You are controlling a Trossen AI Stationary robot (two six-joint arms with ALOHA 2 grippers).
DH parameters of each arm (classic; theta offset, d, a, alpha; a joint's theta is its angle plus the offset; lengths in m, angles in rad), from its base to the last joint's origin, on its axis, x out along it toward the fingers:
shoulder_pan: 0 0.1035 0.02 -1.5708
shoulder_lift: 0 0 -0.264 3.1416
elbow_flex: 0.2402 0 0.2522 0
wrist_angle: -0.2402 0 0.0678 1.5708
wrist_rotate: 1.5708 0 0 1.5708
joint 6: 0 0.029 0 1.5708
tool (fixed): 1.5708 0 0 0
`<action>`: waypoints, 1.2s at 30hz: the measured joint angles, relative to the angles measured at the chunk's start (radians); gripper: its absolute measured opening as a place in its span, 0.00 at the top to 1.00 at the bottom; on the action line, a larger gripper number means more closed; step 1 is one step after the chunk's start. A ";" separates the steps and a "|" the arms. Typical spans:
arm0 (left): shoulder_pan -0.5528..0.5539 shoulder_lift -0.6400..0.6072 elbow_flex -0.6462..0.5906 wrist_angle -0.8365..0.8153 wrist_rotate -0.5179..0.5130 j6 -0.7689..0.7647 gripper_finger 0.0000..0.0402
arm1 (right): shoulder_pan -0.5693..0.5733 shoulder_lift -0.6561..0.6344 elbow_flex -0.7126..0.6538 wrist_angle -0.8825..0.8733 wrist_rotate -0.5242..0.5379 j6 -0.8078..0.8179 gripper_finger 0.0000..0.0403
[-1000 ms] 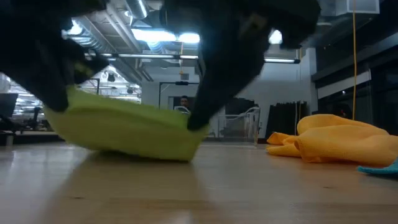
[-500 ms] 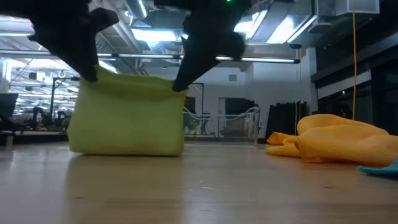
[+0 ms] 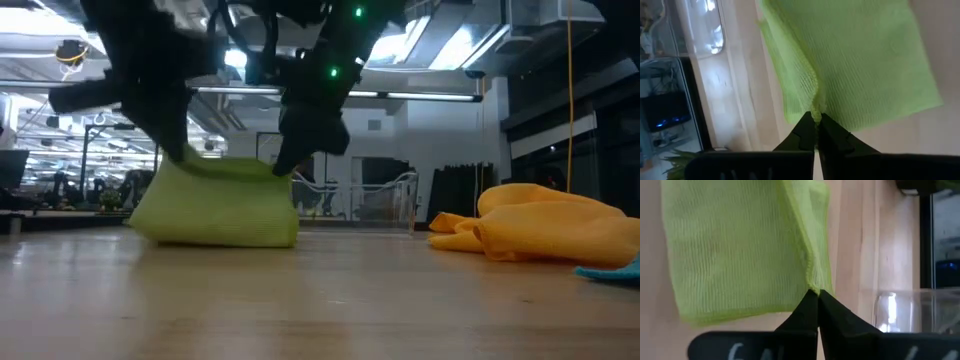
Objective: Fold microfiber towels
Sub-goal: Fold the green microfiber cloth
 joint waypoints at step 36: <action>0.121 0.001 -0.160 0.275 0.070 0.109 1.00 | -0.068 -0.004 -0.067 -0.004 -0.201 0.189 1.00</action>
